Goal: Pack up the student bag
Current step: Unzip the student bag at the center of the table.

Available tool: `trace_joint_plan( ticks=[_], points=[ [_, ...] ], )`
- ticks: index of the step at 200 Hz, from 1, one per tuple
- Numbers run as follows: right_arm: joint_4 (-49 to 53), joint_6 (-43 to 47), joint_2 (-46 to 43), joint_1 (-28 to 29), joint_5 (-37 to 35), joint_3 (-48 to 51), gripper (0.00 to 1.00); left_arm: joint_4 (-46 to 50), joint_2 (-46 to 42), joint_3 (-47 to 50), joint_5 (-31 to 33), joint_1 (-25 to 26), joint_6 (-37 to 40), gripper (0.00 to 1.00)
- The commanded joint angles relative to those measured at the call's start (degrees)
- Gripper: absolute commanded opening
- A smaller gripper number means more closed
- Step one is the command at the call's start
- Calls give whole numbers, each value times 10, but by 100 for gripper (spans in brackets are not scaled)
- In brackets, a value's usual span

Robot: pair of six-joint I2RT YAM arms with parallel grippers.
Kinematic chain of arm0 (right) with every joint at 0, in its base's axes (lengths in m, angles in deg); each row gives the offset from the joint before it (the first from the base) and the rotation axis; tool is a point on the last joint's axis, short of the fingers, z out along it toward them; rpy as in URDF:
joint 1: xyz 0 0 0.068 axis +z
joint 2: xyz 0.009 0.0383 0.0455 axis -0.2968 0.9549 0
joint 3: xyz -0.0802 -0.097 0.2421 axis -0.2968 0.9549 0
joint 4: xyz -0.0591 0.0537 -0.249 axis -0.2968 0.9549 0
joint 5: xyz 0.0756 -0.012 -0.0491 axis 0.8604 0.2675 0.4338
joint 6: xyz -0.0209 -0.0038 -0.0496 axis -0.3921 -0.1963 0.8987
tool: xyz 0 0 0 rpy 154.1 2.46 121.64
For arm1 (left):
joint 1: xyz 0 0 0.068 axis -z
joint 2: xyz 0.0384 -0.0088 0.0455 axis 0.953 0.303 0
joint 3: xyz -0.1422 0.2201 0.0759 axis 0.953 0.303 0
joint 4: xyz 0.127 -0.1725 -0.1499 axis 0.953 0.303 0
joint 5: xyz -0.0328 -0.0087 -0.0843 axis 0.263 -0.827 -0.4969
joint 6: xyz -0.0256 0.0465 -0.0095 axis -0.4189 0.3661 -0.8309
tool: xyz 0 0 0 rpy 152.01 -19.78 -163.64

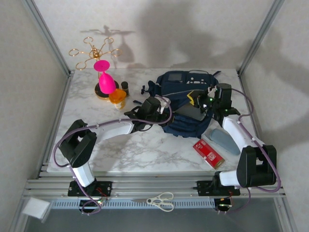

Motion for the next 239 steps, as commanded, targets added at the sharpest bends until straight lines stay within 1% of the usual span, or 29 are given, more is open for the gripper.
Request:
trace_joint_plan(
  ticks=[1, 17, 26, 32, 41, 51, 70, 84, 95, 112, 128, 133, 143, 146, 167, 205, 218, 230, 239],
  points=[
    [-58, -4, -30, 2, 54, -40, 0, -44, 17, -13, -38, -3, 8, 49],
    [-63, -2, -28, 3, 53, -41, 0, -63, 18, -14, -48, 0, 19, 49],
    [-65, -2, -27, 4, 54, -38, 0, -67, 22, -21, -41, 0, 21, 49],
    [-69, -3, -25, 4, 56, -35, 0, -62, 27, -30, -33, -2, 21, 51],
    [-69, -5, -24, 4, 58, -34, 0, -44, 39, -46, -15, -5, 24, 58],
    [-69, -2, -25, 3, 55, -33, 0, -32, 48, -55, 3, -12, 23, 59],
    [-62, 4, -21, 3, 55, -33, 0, -66, 48, -42, -24, -23, 15, 61],
    [-70, 0, -13, 4, 57, -31, 0, -64, 59, -57, -49, -23, 23, 60],
    [-76, -2, -8, 5, 60, -31, 0, -60, 63, -64, -57, -23, 27, 55],
    [-61, 11, -7, 4, 54, -40, 0, -80, 47, -42, -64, -23, 29, 39],
    [-49, 19, -4, 4, 54, -45, 0, -102, 26, -13, -66, -25, 28, 37],
    [-48, 20, -3, 3, 53, -46, 0, -103, 21, -7, -64, -28, 26, 34],
    [-44, 22, -2, 4, 53, -48, 0, -100, 16, 1, -63, -32, 25, 23],
    [-43, 23, -2, 4, 53, -49, 0, -98, 14, 3, -62, -34, 24, 21],
    [-38, 26, 0, 3, 51, -52, 0, -105, 7, 21, -64, -45, 18, 18],
    [-17, 42, 4, 2, 48, -69, 0, -96, -9, 39, -66, -49, 23, 4],
    [-10, 46, 7, 1, 50, -73, 0, -86, -10, 39, -63, -52, 24, 3],
    [3, 53, 9, 1, 50, -78, 0, -74, -14, 38, -74, -57, 21, 3],
    [9, 56, 8, -1, 49, -80, 0, -75, -22, 45, -78, -58, 19, 4]
  ],
)
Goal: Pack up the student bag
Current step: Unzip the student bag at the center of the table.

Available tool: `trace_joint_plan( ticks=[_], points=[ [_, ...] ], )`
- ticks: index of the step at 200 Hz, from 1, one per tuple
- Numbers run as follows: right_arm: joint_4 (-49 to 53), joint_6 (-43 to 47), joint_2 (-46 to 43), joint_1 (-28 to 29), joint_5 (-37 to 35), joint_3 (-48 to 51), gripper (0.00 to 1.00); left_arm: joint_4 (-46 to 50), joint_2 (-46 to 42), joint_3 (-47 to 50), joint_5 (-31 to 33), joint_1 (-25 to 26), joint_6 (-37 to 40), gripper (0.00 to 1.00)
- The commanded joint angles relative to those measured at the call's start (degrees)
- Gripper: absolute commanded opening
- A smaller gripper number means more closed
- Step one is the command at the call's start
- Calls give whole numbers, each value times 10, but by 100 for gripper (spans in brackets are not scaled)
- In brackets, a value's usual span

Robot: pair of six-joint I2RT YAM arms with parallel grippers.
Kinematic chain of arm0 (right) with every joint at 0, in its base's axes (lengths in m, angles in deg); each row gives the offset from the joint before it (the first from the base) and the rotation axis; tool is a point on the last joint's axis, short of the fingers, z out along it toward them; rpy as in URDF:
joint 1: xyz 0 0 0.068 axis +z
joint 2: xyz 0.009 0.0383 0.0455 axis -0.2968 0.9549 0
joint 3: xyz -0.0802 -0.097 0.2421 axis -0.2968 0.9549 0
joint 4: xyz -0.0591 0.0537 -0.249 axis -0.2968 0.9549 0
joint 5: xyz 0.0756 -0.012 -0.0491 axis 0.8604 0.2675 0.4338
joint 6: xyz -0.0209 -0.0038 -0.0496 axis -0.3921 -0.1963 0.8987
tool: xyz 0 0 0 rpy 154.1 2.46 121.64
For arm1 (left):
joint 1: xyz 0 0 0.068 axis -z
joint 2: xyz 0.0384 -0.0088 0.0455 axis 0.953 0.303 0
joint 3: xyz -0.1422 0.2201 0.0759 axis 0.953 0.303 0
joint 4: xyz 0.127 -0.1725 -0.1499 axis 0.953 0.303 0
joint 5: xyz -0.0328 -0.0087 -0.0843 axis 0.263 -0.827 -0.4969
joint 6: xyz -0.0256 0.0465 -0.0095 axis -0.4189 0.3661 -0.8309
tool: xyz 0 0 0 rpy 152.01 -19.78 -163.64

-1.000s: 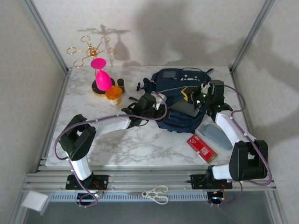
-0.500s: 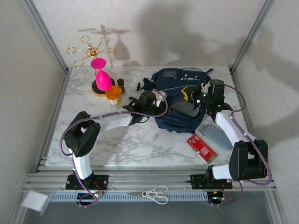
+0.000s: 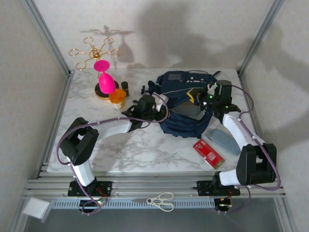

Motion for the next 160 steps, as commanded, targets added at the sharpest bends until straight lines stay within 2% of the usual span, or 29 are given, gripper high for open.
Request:
trace_joint_plan(
  ticks=[1, 13, 43, 58, 110, 160],
  points=[
    [-28, 29, -6, -1, 43, -42, 0, 17, -33, 17, -9, -16, -5, 4],
    [-26, 28, -7, -2, 41, -41, 0, 7, -42, 29, -22, -17, -8, 7],
    [-35, 24, -1, 5, 42, -38, 0, 14, -32, 21, -71, -17, 5, 24],
    [-38, 23, 0, 6, 42, -37, 0, 13, -30, 19, -90, -17, 11, 28],
    [-27, 30, 6, 7, 39, -47, 0, 43, -35, 22, -85, -17, 33, 9],
    [-35, 27, 8, 7, 40, -45, 0, 37, -40, 28, -62, -24, 30, 3]
  ],
)
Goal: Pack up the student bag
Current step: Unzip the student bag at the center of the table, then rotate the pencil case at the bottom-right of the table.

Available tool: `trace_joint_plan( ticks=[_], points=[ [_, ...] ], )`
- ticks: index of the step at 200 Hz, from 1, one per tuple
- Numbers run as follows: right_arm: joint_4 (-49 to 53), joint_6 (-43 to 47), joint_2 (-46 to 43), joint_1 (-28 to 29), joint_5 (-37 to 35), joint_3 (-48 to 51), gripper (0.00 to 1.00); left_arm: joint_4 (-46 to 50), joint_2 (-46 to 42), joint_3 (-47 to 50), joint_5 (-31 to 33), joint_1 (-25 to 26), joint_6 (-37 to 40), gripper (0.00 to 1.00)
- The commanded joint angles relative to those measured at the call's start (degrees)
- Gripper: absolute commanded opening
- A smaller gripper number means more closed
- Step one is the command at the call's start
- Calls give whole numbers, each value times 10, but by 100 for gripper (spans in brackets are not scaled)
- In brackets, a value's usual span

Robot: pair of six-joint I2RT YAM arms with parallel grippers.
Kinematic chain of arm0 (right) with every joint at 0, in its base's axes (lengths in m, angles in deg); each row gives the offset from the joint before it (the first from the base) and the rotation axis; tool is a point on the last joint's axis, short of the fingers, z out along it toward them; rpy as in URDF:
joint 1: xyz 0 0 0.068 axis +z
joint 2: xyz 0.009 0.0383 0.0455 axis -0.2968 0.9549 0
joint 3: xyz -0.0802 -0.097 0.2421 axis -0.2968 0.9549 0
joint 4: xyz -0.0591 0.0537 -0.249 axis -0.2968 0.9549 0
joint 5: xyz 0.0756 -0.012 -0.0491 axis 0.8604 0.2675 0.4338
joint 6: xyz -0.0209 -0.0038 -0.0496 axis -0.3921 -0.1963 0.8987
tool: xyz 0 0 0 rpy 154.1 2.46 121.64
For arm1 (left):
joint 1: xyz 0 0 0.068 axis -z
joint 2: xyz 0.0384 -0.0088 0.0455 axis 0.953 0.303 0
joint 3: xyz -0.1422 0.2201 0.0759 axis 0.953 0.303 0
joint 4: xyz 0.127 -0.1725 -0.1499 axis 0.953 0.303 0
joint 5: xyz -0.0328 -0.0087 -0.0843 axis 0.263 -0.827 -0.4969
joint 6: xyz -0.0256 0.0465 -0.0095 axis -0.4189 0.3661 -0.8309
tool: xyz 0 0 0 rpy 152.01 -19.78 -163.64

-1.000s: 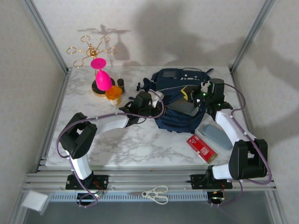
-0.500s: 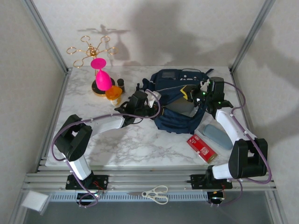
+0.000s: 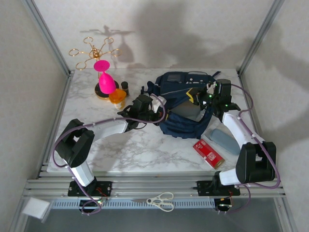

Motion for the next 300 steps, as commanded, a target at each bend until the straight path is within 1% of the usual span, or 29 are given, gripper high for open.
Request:
trace_joint_plan(
  ticks=[1, 10, 17, 39, 64, 76, 90, 117, 122, 135, 154, 159, 165, 176, 185, 193, 210, 214, 219, 222, 239, 251, 263, 274, 283, 292, 300],
  points=[
    [-47, 17, -4, 6, 33, -33, 0, 15, -11, 3, 3, -6, 13, 3],
    [-44, 19, -4, 5, 33, -34, 0, 21, -6, -4, 4, -7, 15, 0],
    [-40, 20, -4, 6, 33, -35, 0, 27, -3, -7, 14, -7, 16, 0],
    [-38, 21, -2, 4, 34, -36, 0, 29, -12, -2, 79, -13, 7, 0],
    [-21, 25, -2, 5, 41, -43, 0, 25, -29, 16, 120, -33, -6, 0],
    [-12, 30, -4, 4, 40, -46, 0, 33, -29, 18, 158, -44, -14, 0],
    [-9, 28, -7, 1, 39, -46, 0, 41, -22, 16, 170, -60, -24, 0],
    [-19, 21, -9, -5, 35, -32, 0, 14, -23, 30, 167, -79, -37, 0],
    [-23, 19, -6, -3, 34, -30, 0, 11, -18, 26, 157, -81, -37, 0],
    [-45, 18, 7, 8, 41, -23, 0, 14, -1, 6, 105, -78, -29, 0],
    [4, 60, 12, 14, 15, -32, 0, 7, 0, 8, 89, -66, -21, 0],
    [6, 64, 9, 13, 14, -29, 4, 6, -4, 12, 85, -64, -19, 0],
    [11, 71, 5, 11, 16, -26, 11, 4, -11, 20, 84, -63, -22, 0],
    [46, 99, 1, 10, 11, -33, 31, -2, -28, 32, 89, -63, -31, 0],
    [113, 137, -5, 7, -22, -50, 43, -5, -41, 39, 88, -60, -40, 0],
    [168, 167, -16, 3, -59, -58, 51, 0, -53, 41, 95, -55, -51, 6],
    [242, 198, -60, -19, -135, -47, 64, 6, -77, 45, 116, -33, -85, 8],
    [262, 203, -69, -28, -151, -45, 67, 3, -82, 48, 122, -25, -96, 11],
    [284, 211, -80, -39, -167, -41, 70, -1, -88, 52, 127, -14, -109, 20],
    [295, 215, -88, -46, -174, -38, 72, -3, -91, 53, 127, -9, -117, 22],
    [342, 236, -134, -82, -225, -10, 85, -9, -95, 54, 128, 34, -160, 23],
    [360, 249, -162, -123, -263, 20, 98, -22, -94, 55, 132, 68, -187, 26],
    [358, 260, -178, -194, -260, 65, 99, -38, -91, 59, 141, 99, -220, 27],
    [343, 267, -182, -257, -211, 107, 99, -60, -82, 64, 138, 125, -248, 28],
    [336, 274, -180, -288, -190, 129, 99, -77, -70, 63, 131, 147, -267, 32],
    [336, 286, -178, -304, -229, 137, 99, -86, -52, 58, 128, 169, -288, 33],
    [332, 296, -174, -330, -266, 143, 99, -86, -35, 48, 127, 188, -306, 34]
  ],
)
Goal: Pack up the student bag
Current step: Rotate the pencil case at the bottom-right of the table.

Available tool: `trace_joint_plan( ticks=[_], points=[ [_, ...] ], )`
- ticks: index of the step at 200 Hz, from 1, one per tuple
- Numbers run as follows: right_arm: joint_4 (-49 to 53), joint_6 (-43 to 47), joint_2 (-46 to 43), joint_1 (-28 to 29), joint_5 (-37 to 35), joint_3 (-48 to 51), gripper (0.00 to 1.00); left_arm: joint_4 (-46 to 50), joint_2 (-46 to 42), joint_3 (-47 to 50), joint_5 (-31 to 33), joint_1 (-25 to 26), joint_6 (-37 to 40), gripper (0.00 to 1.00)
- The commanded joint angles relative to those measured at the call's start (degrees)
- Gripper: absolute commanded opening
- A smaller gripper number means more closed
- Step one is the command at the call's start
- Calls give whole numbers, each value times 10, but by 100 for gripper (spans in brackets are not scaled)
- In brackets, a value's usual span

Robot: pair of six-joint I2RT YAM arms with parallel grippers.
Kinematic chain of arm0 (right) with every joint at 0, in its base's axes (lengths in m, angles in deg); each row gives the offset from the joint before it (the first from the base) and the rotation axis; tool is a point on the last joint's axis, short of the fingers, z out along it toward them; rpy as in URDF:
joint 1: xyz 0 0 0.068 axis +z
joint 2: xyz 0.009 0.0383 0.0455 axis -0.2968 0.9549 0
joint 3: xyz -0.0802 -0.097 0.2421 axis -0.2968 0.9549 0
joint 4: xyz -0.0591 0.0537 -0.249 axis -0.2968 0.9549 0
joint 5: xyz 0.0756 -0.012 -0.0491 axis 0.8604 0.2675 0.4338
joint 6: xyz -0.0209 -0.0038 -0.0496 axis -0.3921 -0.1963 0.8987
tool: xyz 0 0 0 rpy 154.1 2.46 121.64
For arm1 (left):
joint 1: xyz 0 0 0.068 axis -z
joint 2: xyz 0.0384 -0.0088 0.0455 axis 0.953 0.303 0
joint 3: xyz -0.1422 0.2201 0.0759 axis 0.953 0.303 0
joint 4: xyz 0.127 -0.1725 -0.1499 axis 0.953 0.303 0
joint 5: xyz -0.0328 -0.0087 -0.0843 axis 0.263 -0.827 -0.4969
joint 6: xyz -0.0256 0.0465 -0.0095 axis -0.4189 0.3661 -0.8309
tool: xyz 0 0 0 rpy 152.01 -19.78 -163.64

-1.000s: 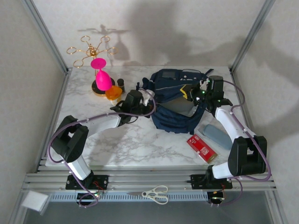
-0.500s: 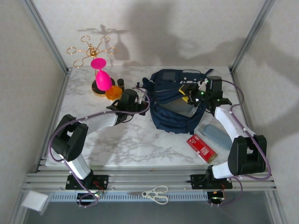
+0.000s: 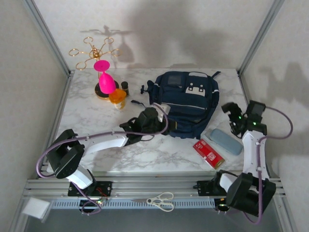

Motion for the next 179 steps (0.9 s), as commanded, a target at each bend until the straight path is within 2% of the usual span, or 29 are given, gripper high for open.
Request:
trace_joint_plan(
  ticks=[1, 14, 21, 40, 57, 79, 114, 141, 151, 159, 179],
  points=[
    [26, 47, 12, -51, -58, 33, 99, -38, 43, -9, 1, 44, -86, 34],
    [-9, 49, 24, -122, -12, 52, 99, -64, 78, -27, 13, 77, -122, 38],
    [-37, 47, 31, -141, -1, 63, 99, -80, 101, -39, 15, 91, -145, 39],
    [-76, 48, 71, -143, -6, 67, 99, -108, 178, -94, 8, 114, -193, 42],
    [-87, 62, 114, -143, -14, 70, 99, -104, 240, -154, 29, 134, -202, 42],
    [-98, 69, 136, -143, 5, 90, 99, -127, 309, -211, 19, 144, -226, 42],
    [-85, 52, 86, -124, 41, 154, 99, -88, 400, -311, 41, 141, -230, 44],
    [-62, 16, 18, -62, 71, 203, 99, -56, 442, -366, 68, 121, -221, 44],
    [-53, -6, -12, -35, 79, 217, 99, -48, 464, -391, 56, 111, -221, 43],
    [-36, -18, -34, -21, 80, 219, 99, -43, 481, -417, 48, 103, -215, 42],
    [15, -40, -102, 3, 83, 204, 99, -18, 498, -446, 78, 84, -197, 42]
  ],
)
